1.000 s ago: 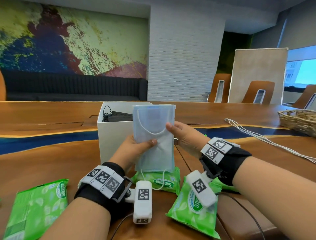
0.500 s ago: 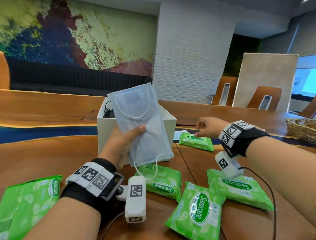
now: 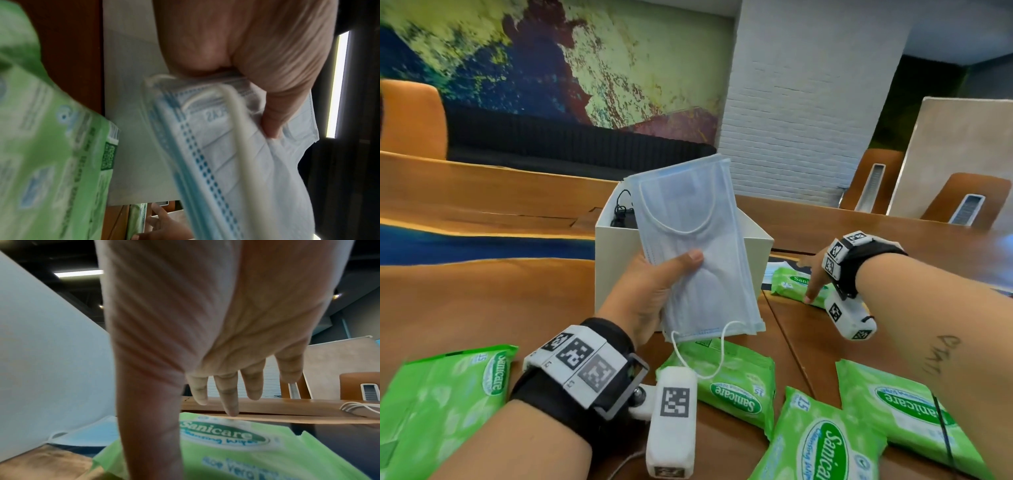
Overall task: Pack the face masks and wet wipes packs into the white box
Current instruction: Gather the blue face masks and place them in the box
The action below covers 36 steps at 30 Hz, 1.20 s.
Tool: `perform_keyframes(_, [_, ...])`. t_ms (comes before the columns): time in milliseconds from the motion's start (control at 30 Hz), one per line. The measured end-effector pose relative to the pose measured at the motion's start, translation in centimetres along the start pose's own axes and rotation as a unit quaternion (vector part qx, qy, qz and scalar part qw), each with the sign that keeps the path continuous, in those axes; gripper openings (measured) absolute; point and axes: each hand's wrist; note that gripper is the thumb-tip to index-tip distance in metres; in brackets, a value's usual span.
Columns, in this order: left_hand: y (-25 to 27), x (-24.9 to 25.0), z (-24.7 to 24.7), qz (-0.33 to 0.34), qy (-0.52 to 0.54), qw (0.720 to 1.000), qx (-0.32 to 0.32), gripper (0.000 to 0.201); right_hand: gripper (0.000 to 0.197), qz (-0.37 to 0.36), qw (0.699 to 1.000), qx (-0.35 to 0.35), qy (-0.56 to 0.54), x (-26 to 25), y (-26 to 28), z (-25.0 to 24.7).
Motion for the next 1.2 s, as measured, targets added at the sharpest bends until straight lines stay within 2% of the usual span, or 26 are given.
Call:
perform_keyframes(200, [0.1, -0.1, 0.2, -0.002, -0.015, 1.0, -0.007, 0.039, 0.115, -0.004, 1.0, 0.011, 0.018, 0.8, -3.0, 1.2])
perform_keyframes(333, [0.1, -0.1, 0.3, -0.002, -0.021, 1.0, -0.006, 0.045, 0.095, -0.008, 1.0, 0.015, -0.022, 1.6, -1.3, 2.0])
perform_keyframes(533, [0.2, -0.2, 0.3, -0.003, -0.02, 1.0, -0.006, 0.037, 0.081, 0.03, 0.997, -0.001, -0.064, 4.9, 0.9, 3.5])
perform_keyframes(667, [0.3, -0.1, 0.4, -0.008, -0.022, 1.0, -0.008, 0.041, 0.082, 0.046, 0.995, -0.003, -0.085, 7.4, 1.5, 5.2])
perform_keyframes(800, [0.4, -0.1, 0.4, -0.004, -0.025, 1.0, -0.003, 0.037, 0.093, 0.048, 0.998, -0.04, -0.032, 8.5, 2.2, 5.9])
perform_keyframes(933, [0.4, 0.2, 0.4, -0.005, -0.019, 1.0, 0.0, 0.036, 0.087, 0.016, 0.998, -0.043, -0.044, 7.5, 3.2, 4.7])
perform_keyframes(1100, [0.4, 0.2, 0.4, -0.003, -0.026, 1.0, 0.005, 0.034, 0.069, -0.04, 0.992, 0.045, -0.109, 3.6, 2.7, 2.2])
perform_keyframes(1200, [0.3, 0.1, 0.3, -0.007, -0.033, 0.999, 0.01, 0.034, 0.066, -0.056, 0.992, 0.052, -0.097, 0.7, 1.8, 1.1])
Point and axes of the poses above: each hand's wrist, its own y-axis away from the middle knuckle, its own z-axis out of the palm, x = y × z, and after that the axes turned 6 degrees about z, right-handed
